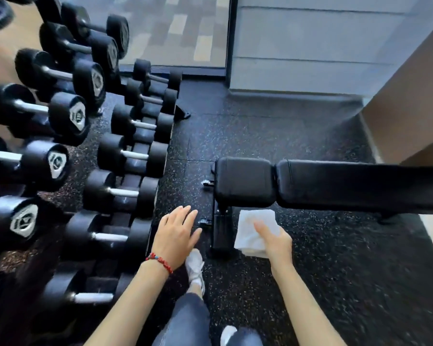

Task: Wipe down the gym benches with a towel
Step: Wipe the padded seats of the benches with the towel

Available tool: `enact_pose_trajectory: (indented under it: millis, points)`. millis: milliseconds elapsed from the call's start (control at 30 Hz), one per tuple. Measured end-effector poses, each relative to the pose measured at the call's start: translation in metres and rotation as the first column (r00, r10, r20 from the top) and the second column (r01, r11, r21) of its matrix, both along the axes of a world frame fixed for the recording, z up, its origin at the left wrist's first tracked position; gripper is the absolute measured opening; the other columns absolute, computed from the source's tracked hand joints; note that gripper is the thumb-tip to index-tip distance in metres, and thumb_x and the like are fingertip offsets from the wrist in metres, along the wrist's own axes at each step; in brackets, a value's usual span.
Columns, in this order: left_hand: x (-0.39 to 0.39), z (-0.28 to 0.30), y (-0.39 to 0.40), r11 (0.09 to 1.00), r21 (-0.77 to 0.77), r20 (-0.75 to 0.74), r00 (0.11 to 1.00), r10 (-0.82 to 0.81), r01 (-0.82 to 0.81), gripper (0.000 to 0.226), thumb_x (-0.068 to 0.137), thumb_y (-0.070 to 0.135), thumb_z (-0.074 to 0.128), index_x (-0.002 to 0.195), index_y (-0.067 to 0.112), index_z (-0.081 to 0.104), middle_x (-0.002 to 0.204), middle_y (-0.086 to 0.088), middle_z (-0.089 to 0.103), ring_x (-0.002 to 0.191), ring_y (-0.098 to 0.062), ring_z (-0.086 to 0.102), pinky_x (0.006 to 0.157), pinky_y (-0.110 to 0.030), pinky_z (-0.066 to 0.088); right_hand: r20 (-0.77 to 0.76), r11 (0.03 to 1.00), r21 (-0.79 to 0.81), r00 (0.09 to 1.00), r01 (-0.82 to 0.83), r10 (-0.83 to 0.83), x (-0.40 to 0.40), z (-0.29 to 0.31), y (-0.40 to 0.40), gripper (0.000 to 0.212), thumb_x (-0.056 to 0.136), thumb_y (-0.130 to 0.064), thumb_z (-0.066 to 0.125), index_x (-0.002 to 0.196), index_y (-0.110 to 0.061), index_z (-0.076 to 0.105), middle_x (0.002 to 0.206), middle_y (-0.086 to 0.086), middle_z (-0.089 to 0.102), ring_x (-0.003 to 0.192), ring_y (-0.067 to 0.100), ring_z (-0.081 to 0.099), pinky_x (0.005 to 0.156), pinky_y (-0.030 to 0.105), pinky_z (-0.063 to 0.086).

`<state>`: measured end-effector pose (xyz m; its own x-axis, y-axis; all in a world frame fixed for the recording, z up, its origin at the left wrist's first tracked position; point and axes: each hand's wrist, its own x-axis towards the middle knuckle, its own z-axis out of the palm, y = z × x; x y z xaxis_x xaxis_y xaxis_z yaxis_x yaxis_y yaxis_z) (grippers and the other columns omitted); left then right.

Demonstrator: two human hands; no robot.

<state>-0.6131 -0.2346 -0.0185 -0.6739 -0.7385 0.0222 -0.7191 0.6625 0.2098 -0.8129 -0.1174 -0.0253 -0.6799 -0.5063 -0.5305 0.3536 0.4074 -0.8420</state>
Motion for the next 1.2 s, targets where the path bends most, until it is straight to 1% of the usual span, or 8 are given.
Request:
enact_pose_trajectory:
  millis: [200,533,733,833,900,967,1067,1200]
  points:
    - [-0.051,-0.032,-0.095,0.992,0.073,0.040,0.994,-0.103,0.100,0.051,0.082,0.039,0.040,0.105,0.005,0.069,0.107,-0.014,0.068,0.100,-0.031,0.065,0.080,-0.042,0.054,0.003,0.992,0.066,0.994,0.110,-0.110,-0.034,-0.022,-0.075,0.017,0.075,-0.019,0.075,0.085,-0.010,0.065,0.089,0.008,0.068,0.080,0.022,0.063,0.074,0.041,0.052]
    - [-0.121,-0.096,-0.195,0.982,0.130,0.064,0.987,-0.145,0.136,0.052,0.083,0.038,0.038,0.109,0.003,0.067,0.111,-0.016,0.067,0.103,-0.034,0.063,0.082,-0.044,0.052,-0.141,0.974,0.195,0.986,0.113,-0.087,-0.097,-0.083,-0.156,0.012,0.079,-0.018,0.071,0.081,-0.012,0.061,0.076,-0.005,0.061,0.066,0.007,0.055,0.050,0.011,0.042]
    - [-0.159,-0.179,-0.206,0.983,0.146,0.046,0.991,-0.122,0.114,0.051,0.086,0.035,0.040,0.114,-0.001,0.063,0.116,-0.019,0.063,0.108,-0.036,0.060,0.084,-0.046,0.052,-0.140,0.970,0.243,0.990,0.022,0.013,-0.129,-0.176,-0.188,0.017,0.078,-0.021,0.071,0.085,-0.009,0.060,0.081,0.001,0.061,0.076,0.017,0.056,0.067,0.031,0.045]
    - [-0.171,-0.227,-0.208,0.985,0.159,0.028,0.997,-0.066,0.060,0.050,0.089,0.033,0.041,0.119,-0.002,0.060,0.122,-0.020,0.060,0.114,-0.037,0.057,0.090,-0.047,0.049,-0.134,0.961,0.269,0.986,-0.062,0.101,-0.142,-0.228,-0.202,0.029,0.080,-0.020,0.069,0.106,-0.013,0.060,0.099,-0.003,0.063,0.096,0.017,0.058,0.083,0.032,0.047]
    - [-0.179,-0.259,-0.209,0.987,0.157,0.029,0.999,-0.038,0.033,0.050,0.090,0.032,0.041,0.120,-0.003,0.058,0.124,-0.020,0.058,0.115,-0.038,0.055,0.091,-0.047,0.048,-0.130,0.960,0.263,0.982,-0.100,0.138,-0.151,-0.255,-0.213,0.054,0.081,-0.022,0.069,0.131,-0.016,0.047,0.122,-0.012,0.051,0.112,0.007,0.048,0.093,0.020,0.038]
    - [-0.188,-0.287,-0.210,0.987,0.161,0.023,0.999,-0.025,0.021,0.049,0.090,0.031,0.041,0.122,-0.003,0.057,0.126,-0.021,0.057,0.117,-0.039,0.053,0.091,-0.048,0.047,-0.150,0.966,0.231,0.977,-0.116,0.153,-0.157,-0.277,-0.222,0.069,0.082,-0.022,0.069,0.141,-0.023,0.032,0.123,-0.025,0.036,0.113,-0.007,0.035,0.089,0.006,0.027]
    - [-0.201,-0.324,-0.215,0.989,0.151,0.008,1.000,-0.002,0.000,0.048,0.091,0.029,0.040,0.125,-0.001,0.055,0.131,-0.019,0.054,0.121,-0.037,0.050,0.095,-0.046,0.042,-0.210,0.965,0.203,0.955,-0.168,0.211,-0.161,-0.307,-0.230,0.062,0.085,-0.021,0.065,0.138,-0.034,0.035,0.117,-0.036,0.035,0.107,-0.018,0.033,0.084,-0.004,0.023]
    - [-0.212,-0.363,-0.222,0.990,0.137,0.004,1.000,0.009,-0.010,0.048,0.091,0.027,0.040,0.131,0.001,0.049,0.137,-0.017,0.049,0.125,-0.035,0.046,0.094,-0.049,0.045,-0.338,0.932,0.311,0.895,-0.187,0.292,-0.155,-0.337,-0.231,0.047,0.090,-0.029,0.058,0.134,-0.035,0.041,0.102,-0.021,0.044,0.091,-0.027,0.036,0.077,-0.006,0.026]
